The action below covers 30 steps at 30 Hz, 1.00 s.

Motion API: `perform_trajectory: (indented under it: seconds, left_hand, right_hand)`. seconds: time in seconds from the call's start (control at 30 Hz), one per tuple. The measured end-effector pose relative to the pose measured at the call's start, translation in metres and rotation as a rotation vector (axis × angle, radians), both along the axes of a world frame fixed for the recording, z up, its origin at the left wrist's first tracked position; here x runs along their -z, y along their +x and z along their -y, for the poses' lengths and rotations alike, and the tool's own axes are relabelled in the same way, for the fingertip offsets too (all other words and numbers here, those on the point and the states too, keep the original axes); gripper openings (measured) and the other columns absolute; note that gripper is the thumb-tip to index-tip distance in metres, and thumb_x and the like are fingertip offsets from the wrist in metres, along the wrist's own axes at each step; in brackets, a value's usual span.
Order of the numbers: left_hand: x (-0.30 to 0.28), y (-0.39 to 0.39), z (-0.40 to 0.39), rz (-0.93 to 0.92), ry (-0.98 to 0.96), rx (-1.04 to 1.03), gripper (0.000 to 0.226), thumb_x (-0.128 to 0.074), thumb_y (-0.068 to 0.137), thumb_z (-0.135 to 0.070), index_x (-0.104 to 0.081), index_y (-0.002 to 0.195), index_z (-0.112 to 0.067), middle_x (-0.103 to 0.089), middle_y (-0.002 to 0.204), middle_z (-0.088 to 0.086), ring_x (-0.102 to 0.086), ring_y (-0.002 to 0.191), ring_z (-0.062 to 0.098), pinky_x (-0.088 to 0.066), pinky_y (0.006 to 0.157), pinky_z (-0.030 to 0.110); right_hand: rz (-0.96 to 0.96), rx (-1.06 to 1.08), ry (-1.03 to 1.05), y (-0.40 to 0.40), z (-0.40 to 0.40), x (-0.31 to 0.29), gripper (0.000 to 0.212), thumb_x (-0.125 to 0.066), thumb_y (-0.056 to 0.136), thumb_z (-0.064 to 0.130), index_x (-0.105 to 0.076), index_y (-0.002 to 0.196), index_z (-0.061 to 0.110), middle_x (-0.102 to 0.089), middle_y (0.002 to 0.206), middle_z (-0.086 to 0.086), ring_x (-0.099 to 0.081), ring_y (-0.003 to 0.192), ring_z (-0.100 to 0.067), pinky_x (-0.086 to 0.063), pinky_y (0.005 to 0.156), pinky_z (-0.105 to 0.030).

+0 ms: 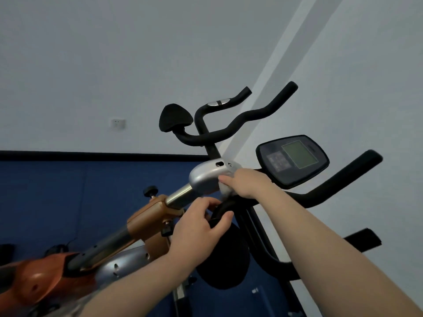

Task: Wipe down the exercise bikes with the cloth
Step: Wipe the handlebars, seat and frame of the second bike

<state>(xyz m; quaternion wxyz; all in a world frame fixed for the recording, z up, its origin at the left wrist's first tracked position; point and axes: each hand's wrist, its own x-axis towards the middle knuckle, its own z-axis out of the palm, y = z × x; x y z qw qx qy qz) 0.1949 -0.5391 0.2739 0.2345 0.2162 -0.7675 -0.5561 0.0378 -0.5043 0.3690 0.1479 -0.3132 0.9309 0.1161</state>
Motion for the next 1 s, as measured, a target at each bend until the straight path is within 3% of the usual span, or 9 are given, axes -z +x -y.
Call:
perform_trajectory:
  seconds: [0.2, 0.3, 0.37, 0.53, 0.67, 0.83, 0.93, 1.0]
  left_hand:
    - [-0.001, 0.003, -0.001, 0.001, 0.005, 0.015, 0.042, -0.050, 0.075, -0.069, -0.058, 0.107, -0.042, -0.058, 0.095, -0.019, -0.053, 0.091, -0.006, -0.052, 0.076, 0.027]
    - [-0.003, 0.002, -0.001, -0.007, 0.010, 0.004, 0.044, -0.049, 0.074, -0.069, -0.058, 0.107, -0.041, -0.058, 0.095, -0.018, -0.054, 0.090, -0.004, -0.052, 0.076, 0.028]
    - [-0.003, 0.002, -0.001, 0.006, 0.008, 0.007, 0.044, -0.050, 0.075, -0.068, -0.059, 0.108, -0.040, -0.058, 0.096, -0.018, -0.054, 0.091, -0.004, -0.051, 0.077, 0.028]
    - [-0.003, 0.003, -0.002, 0.004, 0.004, -0.004, 0.045, -0.048, 0.074, -0.070, -0.058, 0.107, -0.042, -0.058, 0.096, -0.018, -0.052, 0.093, -0.006, -0.051, 0.076, 0.026]
    - [-0.003, 0.003, -0.003, -0.001, 0.008, -0.015, 0.047, -0.048, 0.075, -0.070, -0.059, 0.108, -0.040, -0.059, 0.096, -0.019, -0.054, 0.092, -0.005, -0.052, 0.076, 0.028]
    - [-0.004, 0.005, -0.002, 0.019, -0.012, 0.008, 0.043, -0.050, 0.078, -0.067, -0.058, 0.111, -0.040, -0.059, 0.097, -0.018, -0.055, 0.091, -0.005, -0.053, 0.077, 0.029]
    - [-0.002, 0.003, -0.003, 0.017, -0.018, -0.010, 0.047, -0.046, 0.075, -0.071, -0.059, 0.110, -0.041, -0.059, 0.096, -0.019, -0.055, 0.090, -0.005, -0.053, 0.078, 0.029]
    - [-0.002, 0.002, -0.002, 0.019, -0.013, -0.017, 0.049, -0.044, 0.072, -0.073, -0.059, 0.108, -0.042, -0.059, 0.094, -0.019, -0.055, 0.090, -0.005, -0.053, 0.078, 0.029]
  right_hand:
    - [0.011, -0.026, 0.103, 0.000, -0.013, -0.002, 0.052, -0.035, 0.097, 0.054, -0.060, 0.120, 0.014, -0.061, 0.109, -0.008, -0.053, 0.091, -0.024, -0.041, 0.077, -0.036]
    - [-0.008, -0.031, 0.110, 0.005, -0.001, -0.003, 0.049, -0.030, 0.100, 0.052, -0.056, 0.129, 0.022, -0.058, 0.121, -0.011, -0.055, 0.105, -0.030, -0.045, 0.088, -0.041]
    - [-0.022, 0.000, 0.094, 0.012, 0.002, -0.004, 0.050, -0.030, 0.100, 0.052, -0.058, 0.125, 0.019, -0.057, 0.119, -0.013, -0.055, 0.107, -0.034, -0.045, 0.093, -0.046]
    - [-0.115, -0.124, 0.259, 0.019, -0.001, -0.004, 0.041, -0.037, 0.102, 0.044, -0.055, 0.129, 0.019, -0.059, 0.123, -0.009, -0.055, 0.112, -0.032, -0.039, 0.084, -0.038]
    - [0.118, -0.038, 0.180, 0.007, 0.010, -0.011, 0.050, -0.037, 0.101, 0.051, -0.053, 0.135, 0.018, -0.056, 0.131, -0.010, -0.052, 0.117, -0.028, -0.041, 0.097, -0.038]
    - [0.130, -0.111, 0.148, 0.003, -0.008, -0.008, 0.055, -0.035, 0.100, 0.054, -0.060, 0.125, 0.012, -0.061, 0.112, -0.008, -0.049, 0.089, -0.019, -0.034, 0.076, -0.031]
    - [0.103, -0.173, 0.193, -0.001, -0.007, -0.006, 0.047, -0.032, 0.103, 0.050, -0.057, 0.131, 0.022, -0.060, 0.123, -0.008, -0.055, 0.102, -0.024, -0.033, 0.075, -0.030]
    - [0.121, -0.168, 0.132, -0.003, -0.003, -0.005, 0.043, -0.036, 0.102, 0.051, -0.062, 0.122, 0.022, -0.062, 0.115, -0.006, -0.056, 0.103, -0.024, -0.035, 0.077, -0.030]
